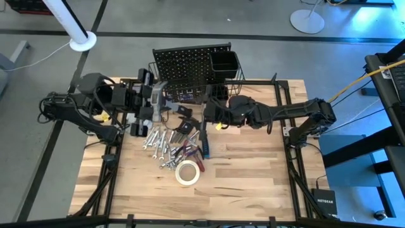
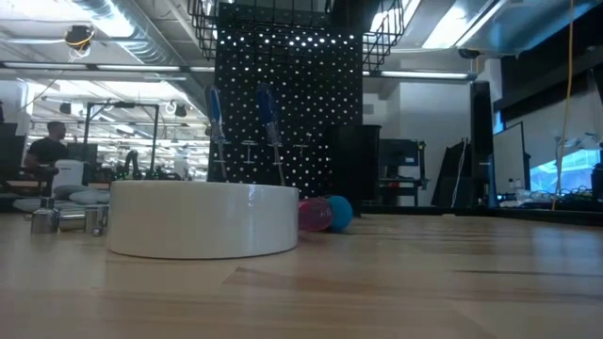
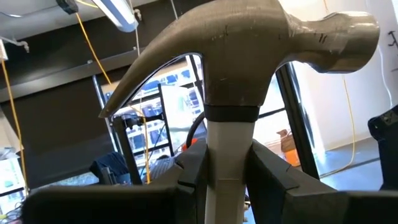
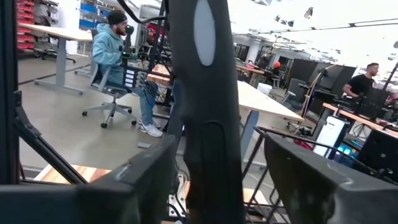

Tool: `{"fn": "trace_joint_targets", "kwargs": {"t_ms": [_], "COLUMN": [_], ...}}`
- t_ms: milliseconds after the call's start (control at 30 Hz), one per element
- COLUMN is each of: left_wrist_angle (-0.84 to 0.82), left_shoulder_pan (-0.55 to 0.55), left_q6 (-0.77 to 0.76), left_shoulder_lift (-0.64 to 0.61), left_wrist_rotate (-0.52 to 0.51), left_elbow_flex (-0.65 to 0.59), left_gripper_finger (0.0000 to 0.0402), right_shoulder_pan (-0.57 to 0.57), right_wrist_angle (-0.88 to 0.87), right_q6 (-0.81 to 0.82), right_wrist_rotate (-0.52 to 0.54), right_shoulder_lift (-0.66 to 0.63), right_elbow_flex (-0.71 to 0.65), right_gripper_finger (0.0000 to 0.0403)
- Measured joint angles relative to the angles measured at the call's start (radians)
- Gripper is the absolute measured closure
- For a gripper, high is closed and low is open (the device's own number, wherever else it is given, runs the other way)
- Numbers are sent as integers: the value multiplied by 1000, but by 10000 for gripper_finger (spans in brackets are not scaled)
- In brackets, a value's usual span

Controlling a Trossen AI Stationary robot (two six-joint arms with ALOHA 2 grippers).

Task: Hang tools onto peg board
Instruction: Put the hammer into the wire basket on the pegboard

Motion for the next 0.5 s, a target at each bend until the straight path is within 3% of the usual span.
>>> {"fn": "trace_joint_targets", "kwargs": {"t_ms": [133,333,500], "left_wrist_angle": [8,0,-33], "left_shoulder_pan": [0,0,0], "left_q6": [1,5,15], "left_shoulder_lift": [0,0,-2], "left_wrist_rotate": [-1,-1,-4], "left_elbow_flex": [0,0,1], "left_gripper_finger": [329,329,310], "right_shoulder_pan": [0,2,3], "right_wrist_angle": [1,-10,-23], "right_q6": [-17,-62,-97], "right_wrist_rotate": [0,23,51], "right_shoulder_lift": [0,0,-4], "right_elbow_flex": [0,0,-1], "right_gripper_finger": [169,294,294]}}
